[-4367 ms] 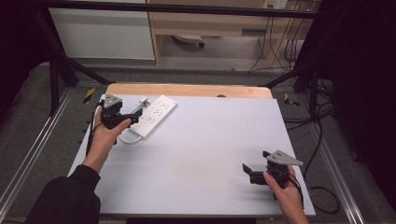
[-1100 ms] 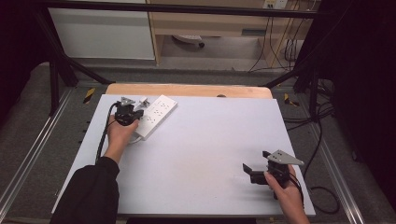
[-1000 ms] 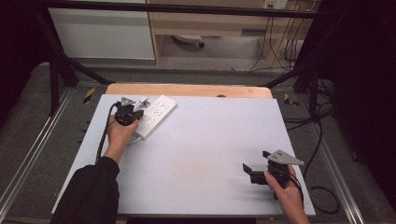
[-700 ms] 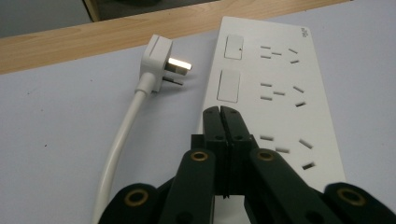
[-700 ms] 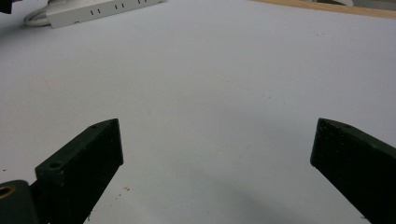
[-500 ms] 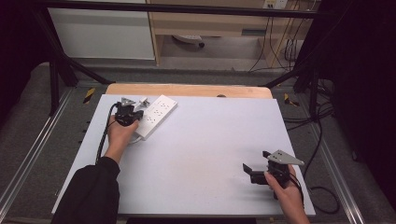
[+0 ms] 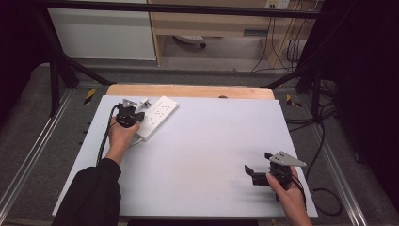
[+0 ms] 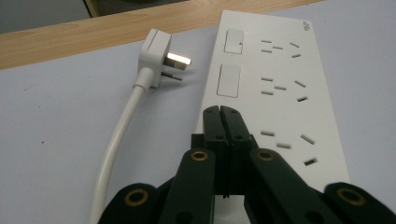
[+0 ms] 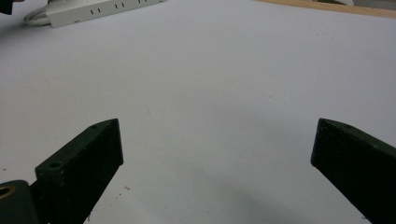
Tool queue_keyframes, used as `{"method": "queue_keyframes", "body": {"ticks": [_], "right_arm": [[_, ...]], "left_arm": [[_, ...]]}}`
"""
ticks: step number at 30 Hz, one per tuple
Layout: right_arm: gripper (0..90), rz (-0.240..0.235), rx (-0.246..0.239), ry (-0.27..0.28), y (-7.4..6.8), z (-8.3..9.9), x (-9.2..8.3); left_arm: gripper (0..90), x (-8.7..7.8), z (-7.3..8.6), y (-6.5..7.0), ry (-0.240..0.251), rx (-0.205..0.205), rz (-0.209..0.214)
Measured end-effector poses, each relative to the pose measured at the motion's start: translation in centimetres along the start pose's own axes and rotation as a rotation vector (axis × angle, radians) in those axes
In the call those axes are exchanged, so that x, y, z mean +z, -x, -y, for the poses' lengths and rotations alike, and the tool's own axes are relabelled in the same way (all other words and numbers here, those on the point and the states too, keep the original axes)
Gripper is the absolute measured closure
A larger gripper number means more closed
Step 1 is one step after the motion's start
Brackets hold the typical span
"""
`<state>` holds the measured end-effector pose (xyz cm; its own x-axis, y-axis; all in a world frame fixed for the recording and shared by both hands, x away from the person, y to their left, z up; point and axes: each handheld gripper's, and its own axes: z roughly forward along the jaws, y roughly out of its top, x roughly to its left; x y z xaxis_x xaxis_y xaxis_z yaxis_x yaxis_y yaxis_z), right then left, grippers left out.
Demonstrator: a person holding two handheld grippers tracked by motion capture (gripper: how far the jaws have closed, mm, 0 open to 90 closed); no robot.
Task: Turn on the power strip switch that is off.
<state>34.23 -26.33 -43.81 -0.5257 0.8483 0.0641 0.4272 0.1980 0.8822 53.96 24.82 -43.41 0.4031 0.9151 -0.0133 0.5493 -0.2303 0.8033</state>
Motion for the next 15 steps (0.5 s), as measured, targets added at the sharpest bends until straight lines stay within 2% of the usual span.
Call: {"method": "queue_keyframes", "body": {"ticks": [15], "right_arm": [[2.8,0.001,0.0,-0.004,0.02,0.02,-0.02]], "left_arm": [[90.0,-0.03,0.1,-0.01,0.002,0.006,0.005]]}}
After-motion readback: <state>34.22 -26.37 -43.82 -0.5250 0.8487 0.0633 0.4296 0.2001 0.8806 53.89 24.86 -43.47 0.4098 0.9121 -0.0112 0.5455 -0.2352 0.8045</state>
